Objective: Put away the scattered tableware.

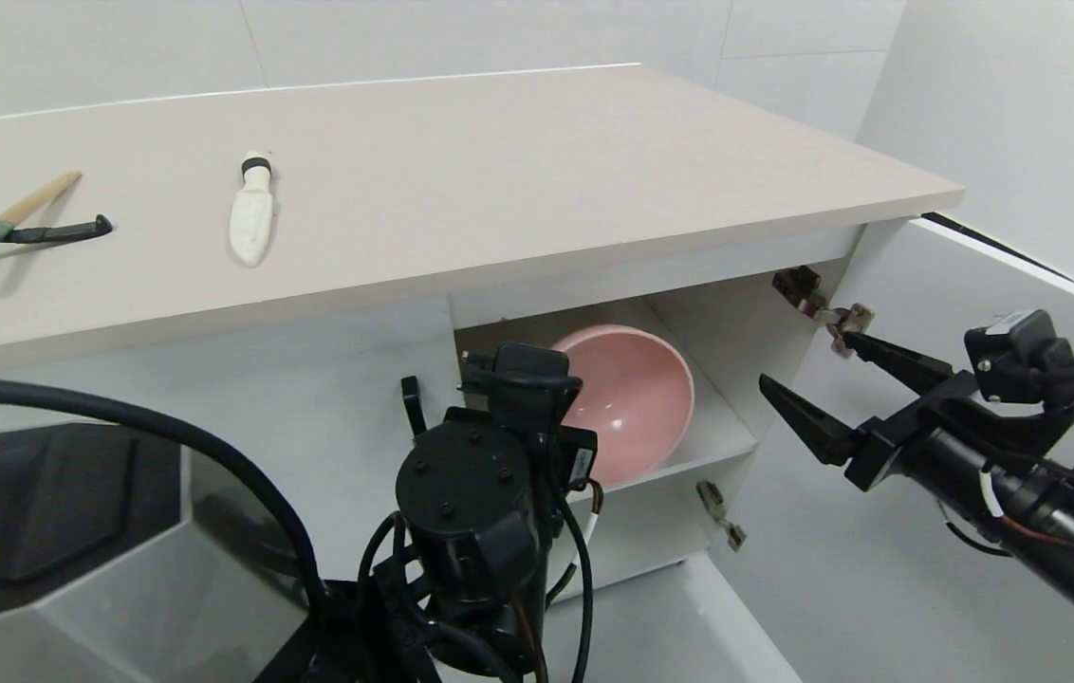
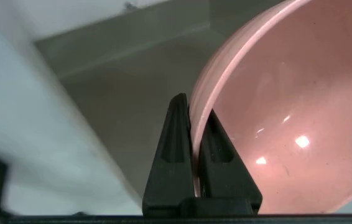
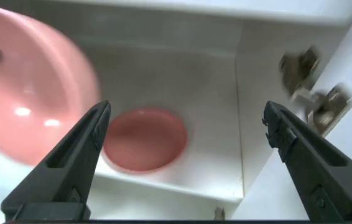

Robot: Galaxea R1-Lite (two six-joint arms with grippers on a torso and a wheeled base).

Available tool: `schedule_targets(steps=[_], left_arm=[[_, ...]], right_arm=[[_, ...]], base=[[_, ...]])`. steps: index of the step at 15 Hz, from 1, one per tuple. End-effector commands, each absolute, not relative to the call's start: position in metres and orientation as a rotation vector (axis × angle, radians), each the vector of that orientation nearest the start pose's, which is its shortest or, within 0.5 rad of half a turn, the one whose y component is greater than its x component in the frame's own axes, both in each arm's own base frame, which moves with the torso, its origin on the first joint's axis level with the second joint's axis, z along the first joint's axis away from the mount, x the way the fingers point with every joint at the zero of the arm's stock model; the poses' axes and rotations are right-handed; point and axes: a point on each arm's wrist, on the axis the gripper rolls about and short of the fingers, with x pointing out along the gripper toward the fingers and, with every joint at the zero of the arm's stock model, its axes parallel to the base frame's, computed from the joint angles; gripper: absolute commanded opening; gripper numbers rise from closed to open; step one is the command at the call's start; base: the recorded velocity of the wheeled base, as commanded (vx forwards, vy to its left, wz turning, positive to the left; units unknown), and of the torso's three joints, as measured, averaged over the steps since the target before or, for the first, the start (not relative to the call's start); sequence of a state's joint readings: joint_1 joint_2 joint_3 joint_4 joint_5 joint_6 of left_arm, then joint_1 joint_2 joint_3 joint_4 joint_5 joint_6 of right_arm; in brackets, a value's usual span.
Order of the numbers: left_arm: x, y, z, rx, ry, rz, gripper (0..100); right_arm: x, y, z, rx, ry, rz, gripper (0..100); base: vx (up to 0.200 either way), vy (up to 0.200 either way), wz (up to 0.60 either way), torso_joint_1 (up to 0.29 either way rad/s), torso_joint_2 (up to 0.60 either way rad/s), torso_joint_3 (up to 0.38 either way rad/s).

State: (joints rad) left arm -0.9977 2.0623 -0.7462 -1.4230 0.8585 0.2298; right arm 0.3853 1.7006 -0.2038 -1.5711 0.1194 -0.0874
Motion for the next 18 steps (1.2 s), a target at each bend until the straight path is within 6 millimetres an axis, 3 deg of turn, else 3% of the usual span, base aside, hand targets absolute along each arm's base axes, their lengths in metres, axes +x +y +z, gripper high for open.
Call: schedule_targets(steps=[1, 6, 10, 18], left_arm=[[0.208, -0.298, 0.112, 0.147, -0.083, -0.148, 0], [0.199, -0.312, 0.104, 0.158, -0.146, -0.257, 0], [0.2, -0.329, 0.116, 0.094, -0.192, -0.274, 0], [0.201, -0.333, 0.117, 0.103, -0.224, -0.362, 0]], right_arm=[[0.203, 0.095, 0.139, -0.072, -0.107, 0.543, 100], [0.2, 0.107, 0.123, -0.084, -0.032, 0.598, 100], [0.213, 0.098, 0.112, -0.093, 0.014, 0.54, 100], [0.22, 0.091, 0.122, -0.085, -0.038, 0.499, 100]], base=[[0.0, 0.0, 0.0, 0.0, 0.0, 0.0], [0.0, 0.0, 0.0, 0.0, 0.0, 0.0], [0.0, 0.0, 0.0, 0.0, 0.0, 0.0], [0.0, 0.0, 0.0, 0.0, 0.0, 0.0]])
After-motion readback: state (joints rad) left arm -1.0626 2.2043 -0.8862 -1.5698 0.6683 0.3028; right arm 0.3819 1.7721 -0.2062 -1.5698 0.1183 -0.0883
